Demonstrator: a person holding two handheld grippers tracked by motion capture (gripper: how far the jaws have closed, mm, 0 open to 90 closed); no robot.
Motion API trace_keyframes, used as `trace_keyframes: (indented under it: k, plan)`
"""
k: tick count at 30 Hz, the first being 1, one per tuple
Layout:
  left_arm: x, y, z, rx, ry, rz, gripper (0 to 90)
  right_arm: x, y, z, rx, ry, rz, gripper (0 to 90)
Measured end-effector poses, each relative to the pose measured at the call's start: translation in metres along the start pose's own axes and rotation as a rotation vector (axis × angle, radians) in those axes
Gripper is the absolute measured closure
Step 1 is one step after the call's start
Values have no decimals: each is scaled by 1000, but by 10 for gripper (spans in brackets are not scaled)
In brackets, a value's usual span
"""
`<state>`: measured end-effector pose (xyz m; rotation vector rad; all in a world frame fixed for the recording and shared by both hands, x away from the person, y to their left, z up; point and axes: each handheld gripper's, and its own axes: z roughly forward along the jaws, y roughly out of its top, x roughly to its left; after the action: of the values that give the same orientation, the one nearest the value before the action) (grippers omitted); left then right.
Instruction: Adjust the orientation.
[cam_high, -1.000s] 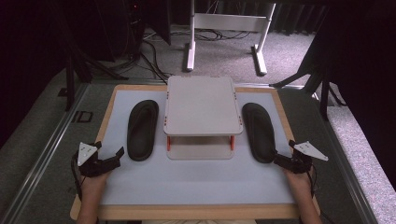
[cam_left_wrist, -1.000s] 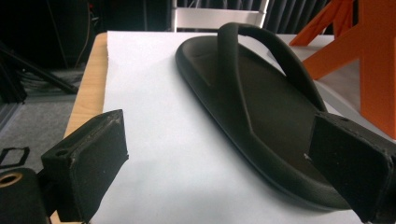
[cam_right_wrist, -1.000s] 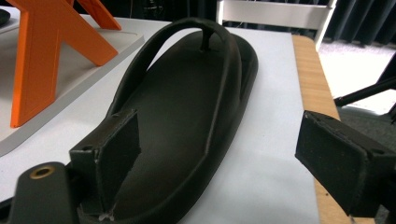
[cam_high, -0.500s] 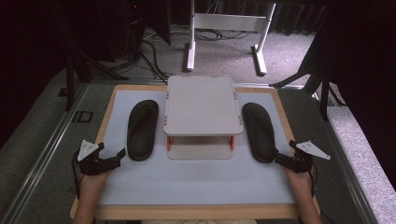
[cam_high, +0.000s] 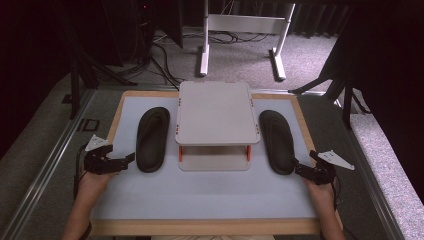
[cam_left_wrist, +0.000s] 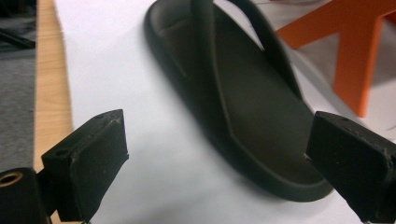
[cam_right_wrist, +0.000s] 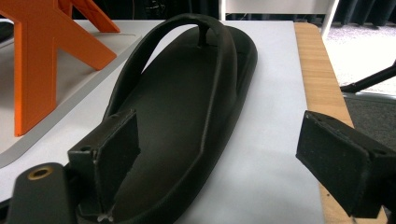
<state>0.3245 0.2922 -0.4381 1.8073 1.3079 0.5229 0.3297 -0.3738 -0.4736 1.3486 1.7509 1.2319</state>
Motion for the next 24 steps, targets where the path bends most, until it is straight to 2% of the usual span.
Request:
trace_keyframes:
  k: [7, 10, 12, 13, 18, 19, 22, 24]
  plan:
    - [0, 18, -1, 55, -3, 31, 49, 2, 0, 1, 15, -9, -16, 125]
    - [-1, 29, 0, 105, -7, 60, 52, 2, 0, 2, 19, -8, -13, 126]
    - [0, 34, 0, 120, -22, 57, 52, 2, 0, 2, 20, -7, -13, 126]
    - [0, 38, -1, 135, -7, 68, 52, 2, 0, 2, 22, -8, -13, 126]
    - [-1, 55, -2, 177, 8, 96, 52, 1, 0, 2, 20, -8, -2, 126]
    - [-1, 59, -2, 185, -6, 97, 53, 1, 0, 2, 19, -7, -1, 126]
    - [-2, 65, -2, 197, 6, 111, 53, 1, 0, 2, 22, -6, -2, 127]
    - [-3, 74, 1, 226, -11, 124, 65, 1, 0, 3, 25, -7, -7, 131]
